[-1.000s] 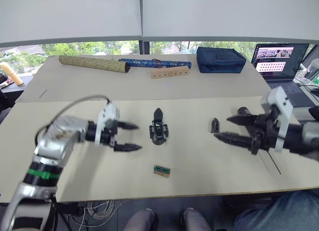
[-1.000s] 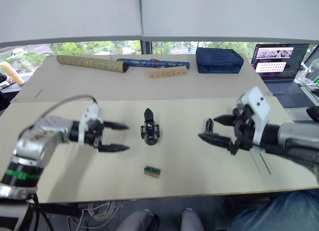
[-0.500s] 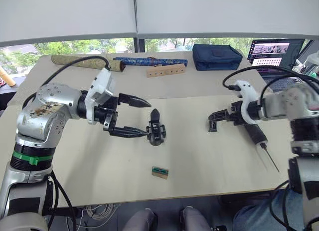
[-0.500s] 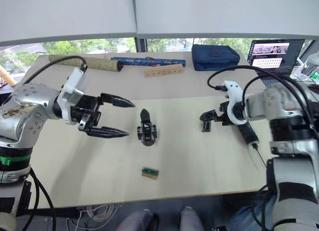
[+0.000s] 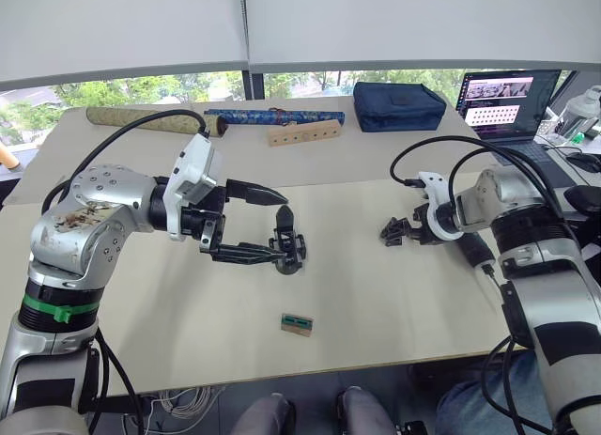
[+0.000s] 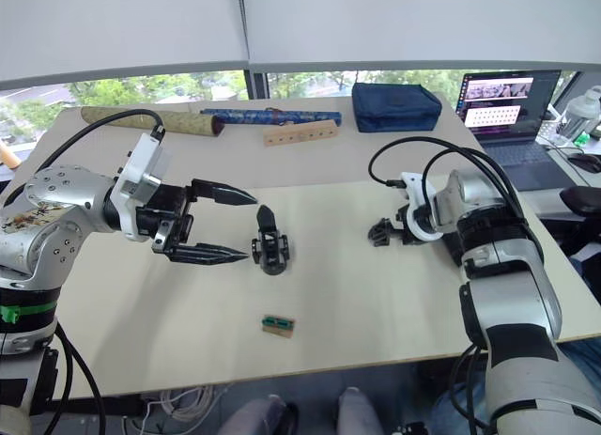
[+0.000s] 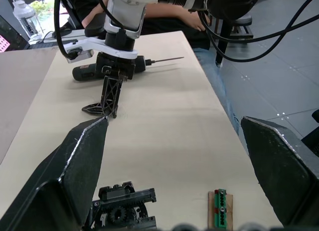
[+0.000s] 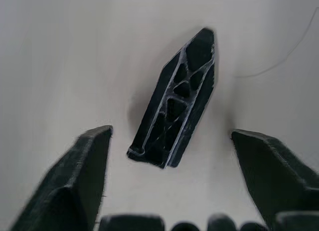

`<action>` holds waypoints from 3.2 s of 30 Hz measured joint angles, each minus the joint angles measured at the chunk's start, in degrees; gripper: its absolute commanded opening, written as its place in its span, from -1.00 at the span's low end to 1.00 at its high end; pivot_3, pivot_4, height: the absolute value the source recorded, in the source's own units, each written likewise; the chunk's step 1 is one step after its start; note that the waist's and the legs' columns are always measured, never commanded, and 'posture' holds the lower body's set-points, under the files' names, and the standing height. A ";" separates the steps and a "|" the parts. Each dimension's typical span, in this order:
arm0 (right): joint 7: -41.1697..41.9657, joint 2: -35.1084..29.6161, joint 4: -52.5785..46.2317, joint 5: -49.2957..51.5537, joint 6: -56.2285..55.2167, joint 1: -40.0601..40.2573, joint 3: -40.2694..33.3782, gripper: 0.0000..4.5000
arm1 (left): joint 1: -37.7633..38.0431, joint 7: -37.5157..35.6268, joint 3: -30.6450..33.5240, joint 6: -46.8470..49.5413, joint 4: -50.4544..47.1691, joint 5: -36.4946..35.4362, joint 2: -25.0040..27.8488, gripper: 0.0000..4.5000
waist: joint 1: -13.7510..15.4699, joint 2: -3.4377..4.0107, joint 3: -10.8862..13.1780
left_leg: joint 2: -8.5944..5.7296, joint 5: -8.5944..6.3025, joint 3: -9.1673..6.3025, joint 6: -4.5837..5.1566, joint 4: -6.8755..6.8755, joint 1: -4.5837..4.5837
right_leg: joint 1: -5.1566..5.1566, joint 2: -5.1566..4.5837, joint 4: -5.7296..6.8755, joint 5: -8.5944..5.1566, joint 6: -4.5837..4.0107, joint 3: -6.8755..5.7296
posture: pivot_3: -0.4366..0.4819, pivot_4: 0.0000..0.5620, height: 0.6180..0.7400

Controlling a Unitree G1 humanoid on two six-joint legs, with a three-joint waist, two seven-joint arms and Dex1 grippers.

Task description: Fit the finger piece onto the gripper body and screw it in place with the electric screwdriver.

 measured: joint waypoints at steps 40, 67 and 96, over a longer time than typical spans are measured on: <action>6.98 -15.46 -41.32 26.53 18.03 31.99 -17.68 -1.00 | -0.15 -3.89 -6.92 -4.91 -1.98 2.46 -0.72 1.00 | 1.65 0.09 0.06 | -0.01 0.04 -0.04 -0.08 0.10 -0.06 | 0.05 -0.07 -0.08 0.11 -0.18 0.01 | -0.05 -0.47 1.00; 6.81 -16.92 -45.21 14.06 17.36 22.34 0.58 0.99 | -0.23 -3.16 -6.99 -6.43 -3.07 2.85 -2.44 1.00 | 1.93 0.10 0.07 | -0.02 0.03 -0.05 -0.05 0.11 -0.11 | 0.00 -0.05 -0.08 0.11 -0.17 -0.01 | -0.05 -0.47 1.00; 2.87 -11.38 -69.85 1.55 -26.30 30.73 -8.28 -0.51 | -1.93 37.32 3.76 18.26 3.90 -5.17 -28.07 1.00 | 1.83 0.05 0.09 | 0.10 0.08 -0.12 -0.14 0.35 -0.06 | -0.01 0.14 0.19 0.12 -0.12 -0.04 | -0.05 -0.47 1.00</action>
